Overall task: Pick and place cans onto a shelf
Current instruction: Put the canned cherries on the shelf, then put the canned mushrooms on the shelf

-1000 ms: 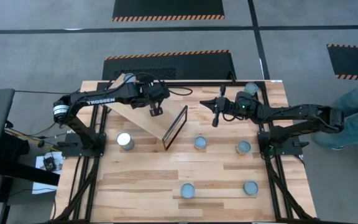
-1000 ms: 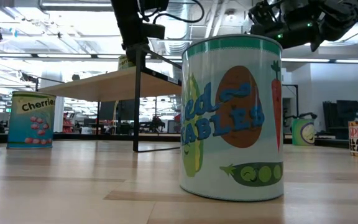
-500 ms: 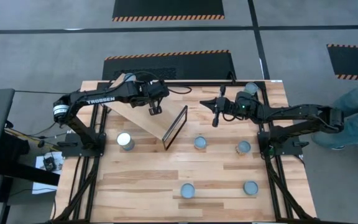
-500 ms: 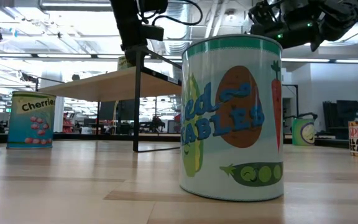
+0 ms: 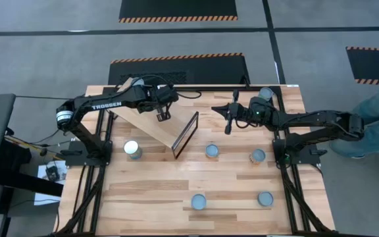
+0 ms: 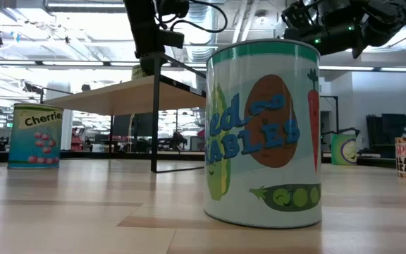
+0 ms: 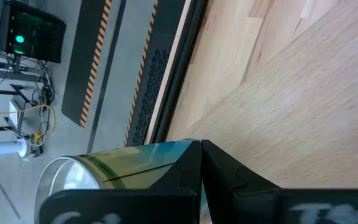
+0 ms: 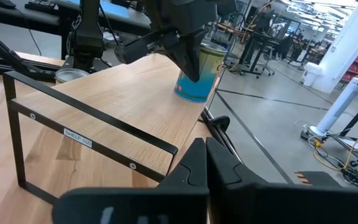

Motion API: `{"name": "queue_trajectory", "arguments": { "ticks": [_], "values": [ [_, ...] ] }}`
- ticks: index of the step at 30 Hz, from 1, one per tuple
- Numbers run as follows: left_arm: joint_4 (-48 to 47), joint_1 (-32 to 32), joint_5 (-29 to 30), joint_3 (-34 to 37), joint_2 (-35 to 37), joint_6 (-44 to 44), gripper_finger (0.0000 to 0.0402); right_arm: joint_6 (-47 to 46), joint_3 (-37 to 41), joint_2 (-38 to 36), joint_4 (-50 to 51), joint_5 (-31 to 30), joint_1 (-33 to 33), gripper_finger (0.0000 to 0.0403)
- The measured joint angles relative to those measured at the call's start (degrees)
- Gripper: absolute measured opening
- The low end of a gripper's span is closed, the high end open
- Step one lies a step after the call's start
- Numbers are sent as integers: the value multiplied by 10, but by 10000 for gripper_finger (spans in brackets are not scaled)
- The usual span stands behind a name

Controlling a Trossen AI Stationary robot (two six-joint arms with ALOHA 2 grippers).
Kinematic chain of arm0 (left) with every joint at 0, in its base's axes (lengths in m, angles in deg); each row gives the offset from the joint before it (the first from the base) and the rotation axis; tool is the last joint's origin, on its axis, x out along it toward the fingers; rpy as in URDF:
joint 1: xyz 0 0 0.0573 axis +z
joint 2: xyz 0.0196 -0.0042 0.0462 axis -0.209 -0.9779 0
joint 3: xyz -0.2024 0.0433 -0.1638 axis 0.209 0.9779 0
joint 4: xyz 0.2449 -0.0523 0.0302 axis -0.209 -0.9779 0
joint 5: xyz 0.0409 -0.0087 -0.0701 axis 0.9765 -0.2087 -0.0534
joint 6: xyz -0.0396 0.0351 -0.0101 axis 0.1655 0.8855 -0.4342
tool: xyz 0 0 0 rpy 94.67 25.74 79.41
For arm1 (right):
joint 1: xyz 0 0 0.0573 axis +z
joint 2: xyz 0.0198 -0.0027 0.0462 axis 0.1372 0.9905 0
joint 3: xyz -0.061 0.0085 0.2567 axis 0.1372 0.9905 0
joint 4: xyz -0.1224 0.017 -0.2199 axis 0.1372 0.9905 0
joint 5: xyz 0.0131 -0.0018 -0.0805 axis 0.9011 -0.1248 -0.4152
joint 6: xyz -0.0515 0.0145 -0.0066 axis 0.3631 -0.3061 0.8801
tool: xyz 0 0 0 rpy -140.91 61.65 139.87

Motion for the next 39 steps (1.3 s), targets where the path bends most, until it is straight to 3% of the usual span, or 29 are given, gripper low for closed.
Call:
{"name": "queue_trajectory", "arguments": {
  "ticks": [13, 19, 23, 35, 39],
  "values": [
    [-14, 1, 14, 0, 8, -17, 0, 0, 0, 0, 0, 1, 0, 4],
    [31, -5, -64, 13, 52, -18, 0, 0, 0, -2, 2, 0, 5, 4],
    [118, -18, -146, 78, 110, -15, 0, 7, 0, -11, 0, -2, 18, 4],
    [510, -91, -328, 390, 323, -10, 0, 11, 0, -23, 9, -4, 98, 6],
    [608, -102, -364, 477, 373, -20, 0, -18, -30, -23, 98, -70, 148, 6]
  ]
}}
